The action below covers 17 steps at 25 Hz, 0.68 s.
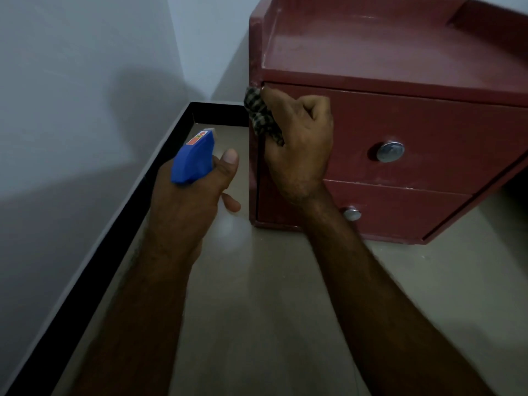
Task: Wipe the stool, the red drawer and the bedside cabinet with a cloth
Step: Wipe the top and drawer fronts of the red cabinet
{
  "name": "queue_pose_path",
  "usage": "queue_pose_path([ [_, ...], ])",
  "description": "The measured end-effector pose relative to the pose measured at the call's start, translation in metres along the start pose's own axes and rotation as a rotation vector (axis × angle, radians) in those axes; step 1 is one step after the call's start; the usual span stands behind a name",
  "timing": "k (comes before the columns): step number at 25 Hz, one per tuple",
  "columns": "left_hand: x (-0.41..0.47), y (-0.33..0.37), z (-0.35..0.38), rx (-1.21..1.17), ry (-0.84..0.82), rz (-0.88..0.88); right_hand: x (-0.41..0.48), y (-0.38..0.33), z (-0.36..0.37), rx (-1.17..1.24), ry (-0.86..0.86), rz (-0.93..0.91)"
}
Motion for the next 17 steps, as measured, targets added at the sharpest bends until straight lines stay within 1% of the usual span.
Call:
queue_pose_path([
  [3, 0.001, 0.003, -0.001, -0.017, 0.000, 0.005, 0.008, -0.005, -0.005, 0.050, 0.032, 0.005],
  [6, 0.001, 0.003, -0.003, -0.014, 0.007, 0.022, 0.029, -0.008, -0.008, 0.070, 0.078, -0.036],
  [8, 0.001, 0.002, -0.002, -0.016, 0.013, 0.018, 0.024, -0.007, -0.003, 0.026, 0.035, -0.065],
  [11, -0.001, -0.002, -0.003, -0.008, 0.005, 0.013, -0.004, -0.001, 0.007, -0.026, -0.110, -0.088],
  [13, -0.002, -0.004, -0.003, -0.015, -0.001, -0.002, -0.018, 0.003, 0.009, -0.032, -0.163, -0.081],
  [15, -0.004, -0.006, -0.003, 0.008, -0.004, -0.015, -0.019, 0.001, 0.006, -0.028, -0.174, -0.094],
  [17, -0.004, -0.008, -0.002, 0.019, -0.010, -0.016, -0.011, -0.004, 0.002, -0.007, -0.142, -0.103],
])
Point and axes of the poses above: each hand's wrist, its own x-axis towards the middle knuckle, its own z-axis out of the palm, y = z × x, the point moved 2 cm from there along x, towards the middle knuckle, and after that the axes turned 3 degrees about -y, right-handed, at the moved point
